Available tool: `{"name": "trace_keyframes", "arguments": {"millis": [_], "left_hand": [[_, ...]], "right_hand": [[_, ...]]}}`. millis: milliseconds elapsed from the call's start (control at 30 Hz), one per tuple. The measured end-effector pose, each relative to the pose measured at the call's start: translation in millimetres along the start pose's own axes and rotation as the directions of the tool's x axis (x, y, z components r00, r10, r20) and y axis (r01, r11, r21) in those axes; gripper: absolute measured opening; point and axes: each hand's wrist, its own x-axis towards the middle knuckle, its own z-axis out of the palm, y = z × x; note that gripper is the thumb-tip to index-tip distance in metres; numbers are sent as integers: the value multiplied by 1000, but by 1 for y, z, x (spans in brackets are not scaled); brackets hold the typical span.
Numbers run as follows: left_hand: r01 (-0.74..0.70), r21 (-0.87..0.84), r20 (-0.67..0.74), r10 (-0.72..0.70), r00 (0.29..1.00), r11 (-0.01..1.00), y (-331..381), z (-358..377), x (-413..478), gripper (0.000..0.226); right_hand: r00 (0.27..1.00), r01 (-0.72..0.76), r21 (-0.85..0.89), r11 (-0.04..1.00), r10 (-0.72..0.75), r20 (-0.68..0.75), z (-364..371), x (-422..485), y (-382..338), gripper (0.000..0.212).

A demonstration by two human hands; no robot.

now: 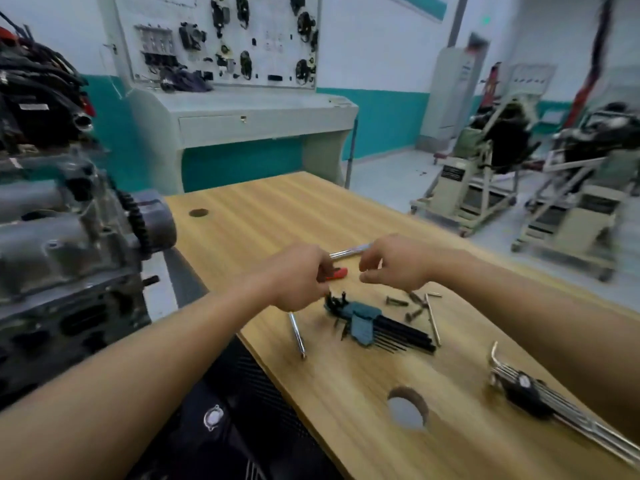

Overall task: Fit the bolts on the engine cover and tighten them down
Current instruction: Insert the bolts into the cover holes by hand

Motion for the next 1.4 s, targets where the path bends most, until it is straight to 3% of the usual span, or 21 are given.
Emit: {"name": "trace_keyframes", "arguments": {"millis": [167, 333, 533, 667, 767, 900, 967, 1167, 1400], "left_hand": [[57, -103, -69, -64, 996, 993, 12, 44, 33, 24], [34, -174, -136, -58, 989, 984, 21, 54, 52, 18], [6, -240, -155, -44, 987, 971, 8, 55, 53, 12], [42, -264, -193, -95, 976, 964, -7, 53, 47, 13], [47, -261, -194, -100, 976, 964, -15, 48, 44, 12], [54, -257, -207, -110, 972, 965, -22, 40, 44, 14], [49, -270, -219, -111, 969, 962, -21, 39, 43, 13], [46, -308, -203, -113, 973, 950, -20, 43, 34, 12], [87, -379, -187, -169, 968, 921, -23, 41, 29, 6]], "right_hand": [[991, -134, 126, 983, 135, 1, 41, -13, 59, 42], [997, -26, -76, 997, 20, -76, 79, -10, 74, 67], [988, 26, -106, 994, -41, -147, 90, 23, 65, 42], [960, -151, 81, 985, 165, -227, 97, 37, 56, 53], [937, -249, 223, 943, 293, -193, 98, 41, 55, 54], [989, -8, -70, 997, -2, -147, 96, 21, 70, 59], [990, 63, -121, 991, -77, -116, 95, 15, 74, 55], [982, 6, -106, 994, -26, -186, 102, 26, 53, 28], [970, -130, -47, 990, 117, -213, 108, 30, 48, 28]]}}
